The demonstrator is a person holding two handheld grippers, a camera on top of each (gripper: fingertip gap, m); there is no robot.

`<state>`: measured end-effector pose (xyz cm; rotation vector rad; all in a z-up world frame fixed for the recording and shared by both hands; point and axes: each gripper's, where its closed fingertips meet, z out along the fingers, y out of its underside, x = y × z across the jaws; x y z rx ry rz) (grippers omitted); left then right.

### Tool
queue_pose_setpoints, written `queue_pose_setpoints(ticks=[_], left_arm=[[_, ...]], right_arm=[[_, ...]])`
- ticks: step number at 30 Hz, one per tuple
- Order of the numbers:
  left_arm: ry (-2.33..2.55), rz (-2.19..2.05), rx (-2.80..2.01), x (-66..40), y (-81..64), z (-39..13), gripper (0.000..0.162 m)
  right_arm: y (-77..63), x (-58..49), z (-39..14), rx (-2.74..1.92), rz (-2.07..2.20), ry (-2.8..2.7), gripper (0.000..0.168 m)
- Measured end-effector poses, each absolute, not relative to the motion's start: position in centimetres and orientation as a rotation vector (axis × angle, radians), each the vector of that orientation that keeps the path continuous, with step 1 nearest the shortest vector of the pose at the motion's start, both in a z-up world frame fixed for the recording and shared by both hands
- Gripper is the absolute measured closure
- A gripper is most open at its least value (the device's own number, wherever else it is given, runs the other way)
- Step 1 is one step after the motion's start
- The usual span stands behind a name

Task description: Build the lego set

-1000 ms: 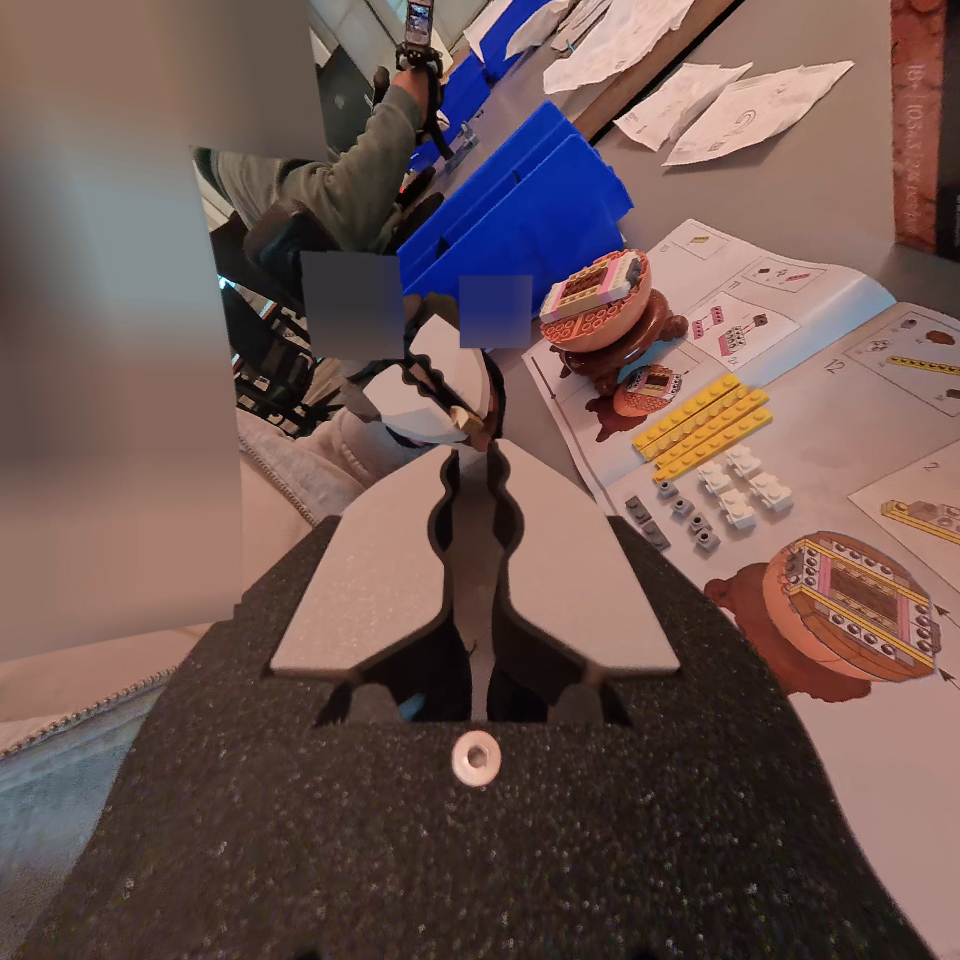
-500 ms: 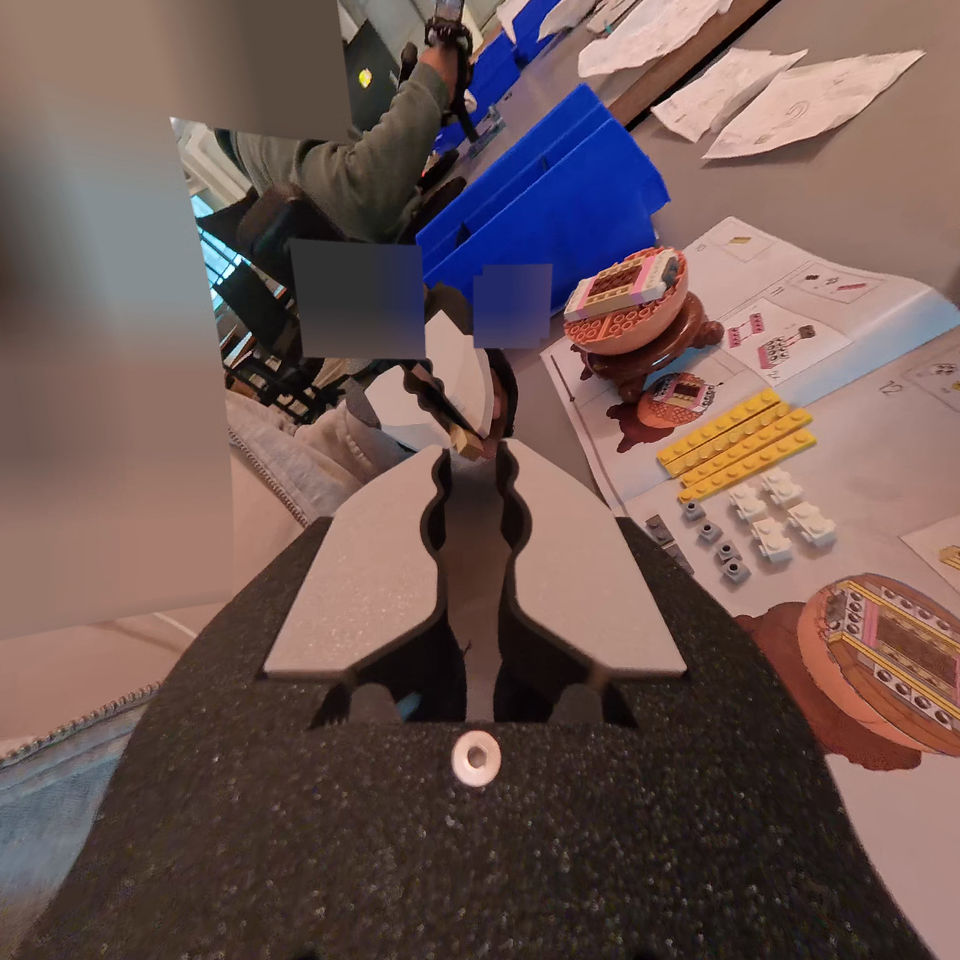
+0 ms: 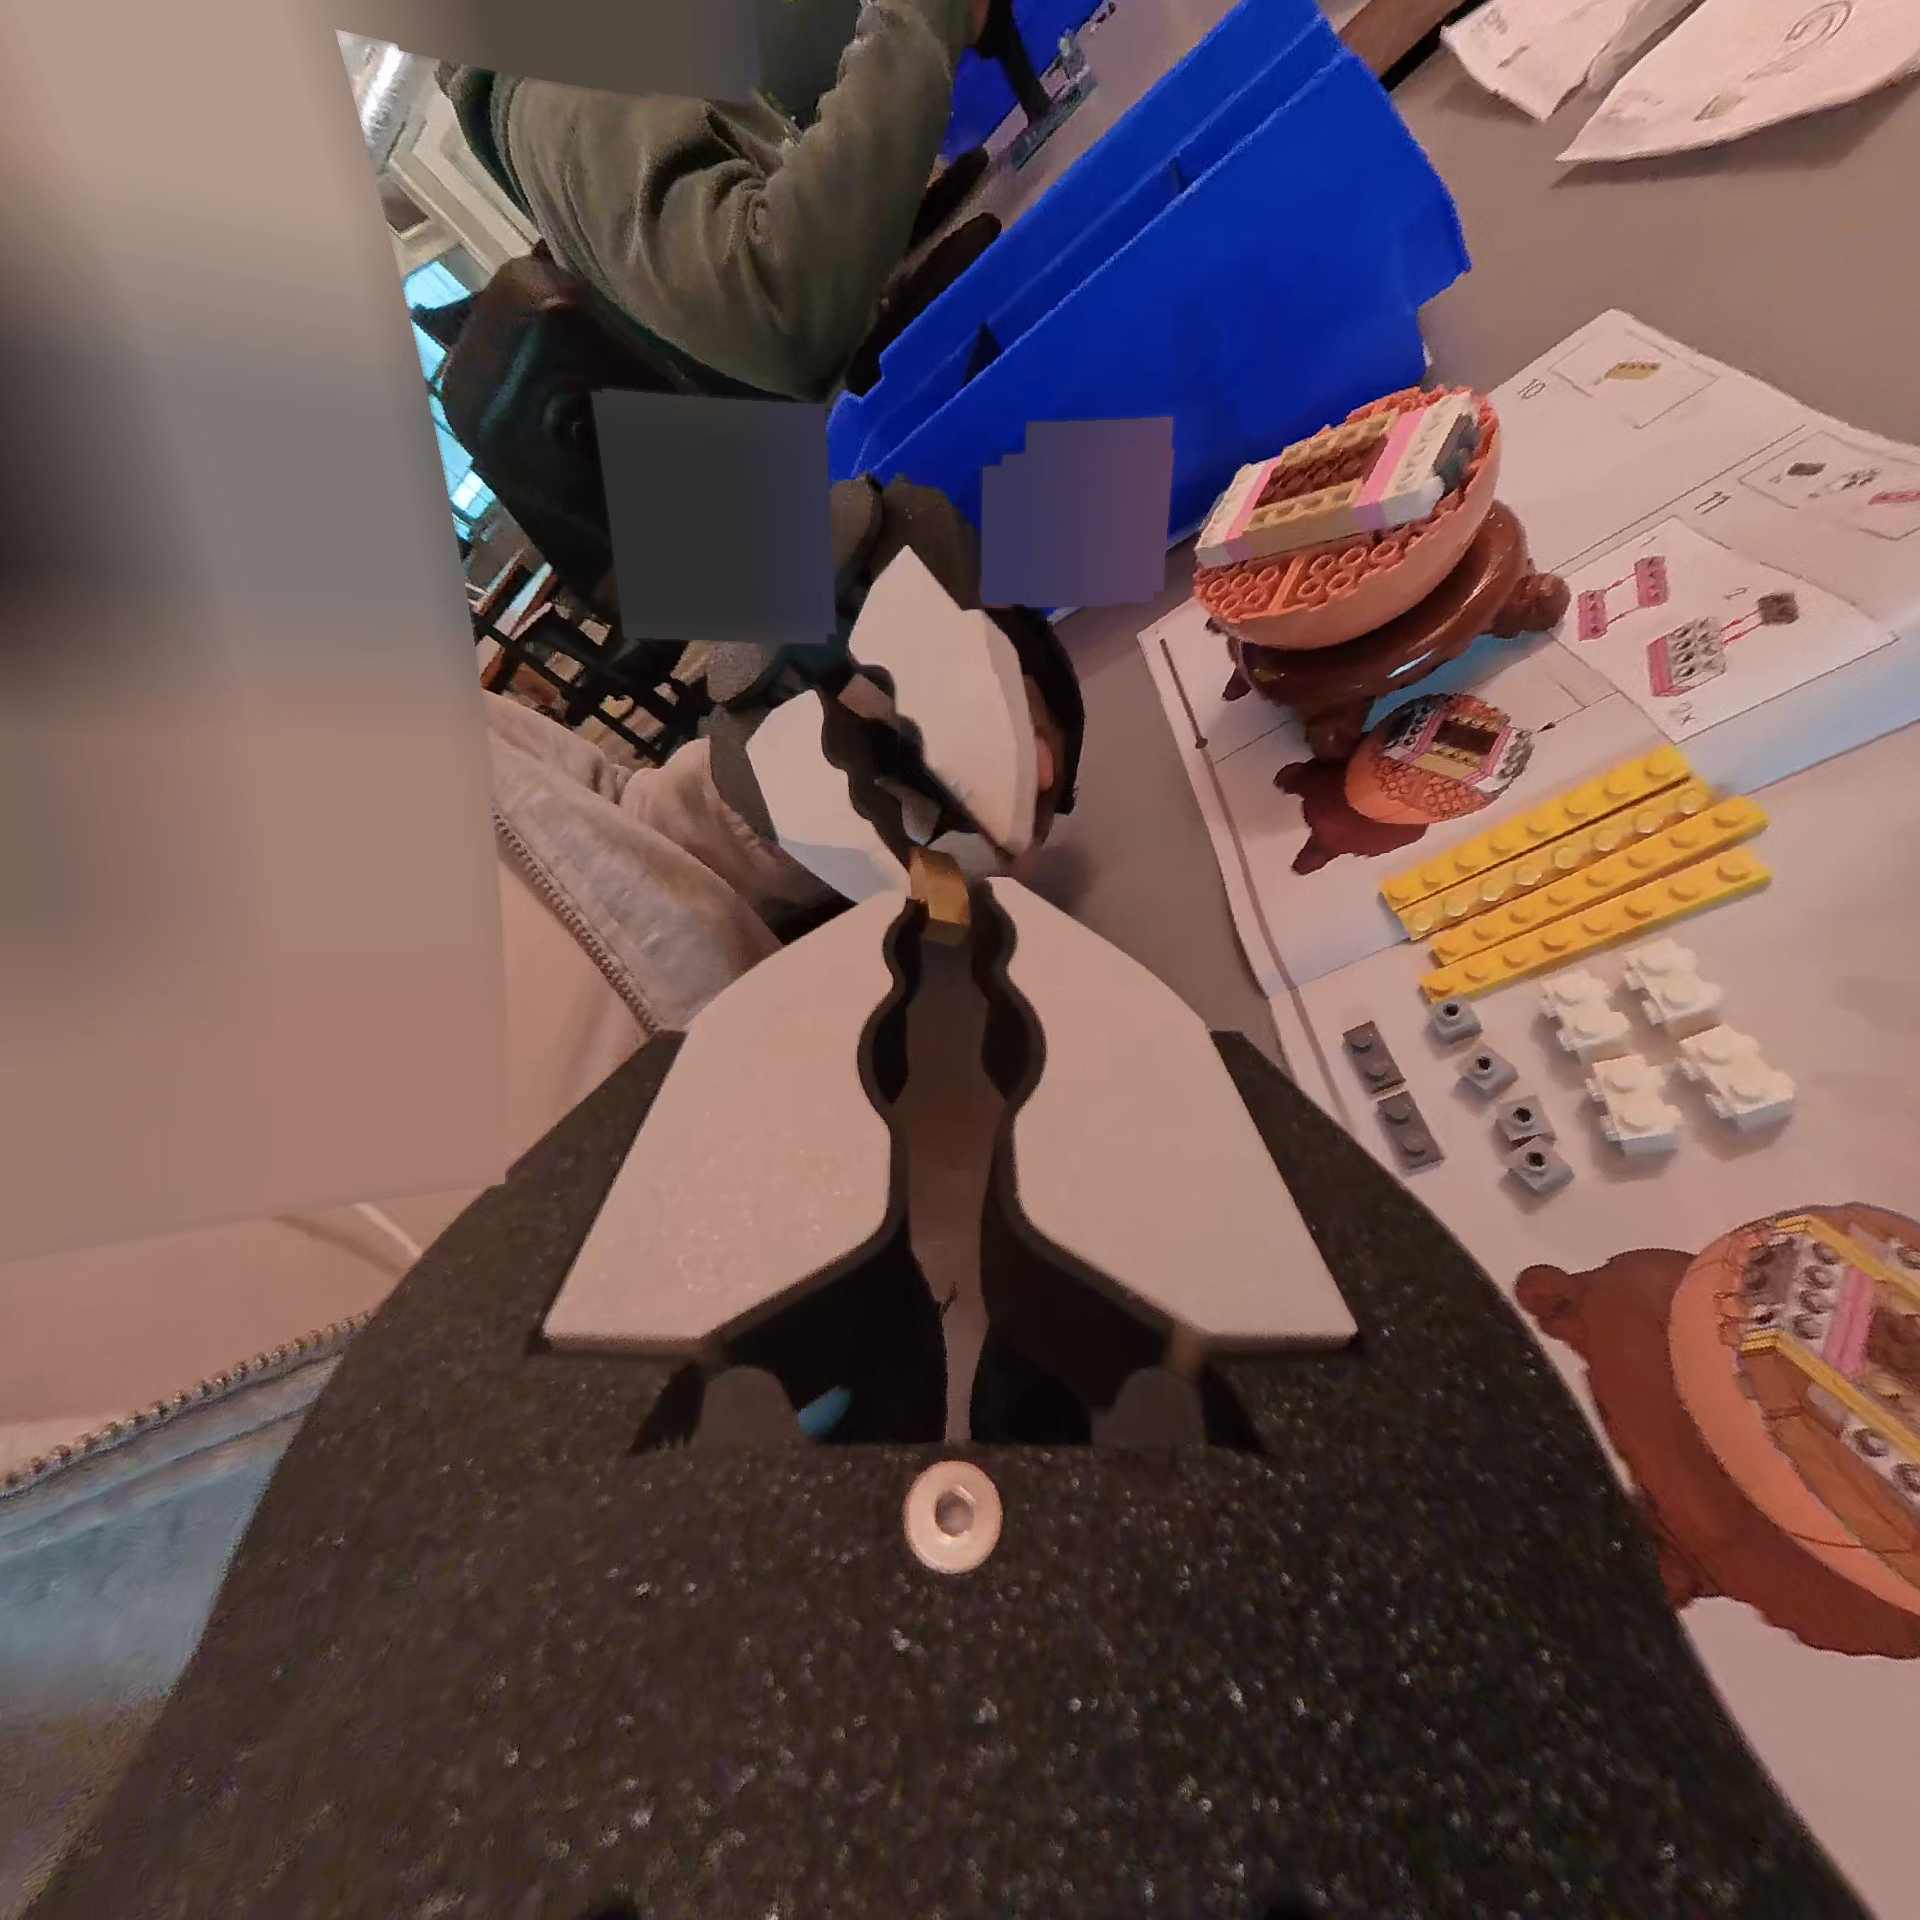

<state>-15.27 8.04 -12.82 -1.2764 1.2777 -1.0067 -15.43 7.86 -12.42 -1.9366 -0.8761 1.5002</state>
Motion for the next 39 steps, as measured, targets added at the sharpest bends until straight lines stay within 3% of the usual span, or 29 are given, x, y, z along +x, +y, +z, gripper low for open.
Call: queue_pose_setpoints(ticks=[3,5,9,13,25,33,39], left_arm=[[1.228,-0.976,-1.35,-15.8,9.1,-13.3,0.13],[1.178,-0.975,-1.385,-16.3,9.5,-13.4,0.124],[1.113,-1.006,-1.412,-17.1,9.3,-13.5,0.124],[1.094,-0.975,-1.453,-18.0,9.4,-14.2,0.123],[1.058,-1.002,-1.482,-18.6,9.9,-14.6,0.124],[1.052,-1.004,-1.483,-18.5,9.9,-14.5,0.124],[1.081,-1.003,-1.467,-17.8,9.5,-14.4,0.125]], right_arm=[[10.6,-14.3,-12.3,-1.893,1.316,-0.867,0.16],[14.6,-12.6,-13.2,-1.877,1.04,-0.839,0.16],[20.6,-10.5,-17.8,-1.919,0.576,-0.96,0.16],[21.7,-11.7,-21.7,-1.978,0.464,-1.159,0.159],[21.7,-11.7,-23.2,-1.95,0.397,-1.355,0.156],[21.5,-11.7,-21.5,-1.897,0.42,-1.337,0.148],[17.2,-9.8,-12.2,-1.752,0.517,-1.037,0.149]])
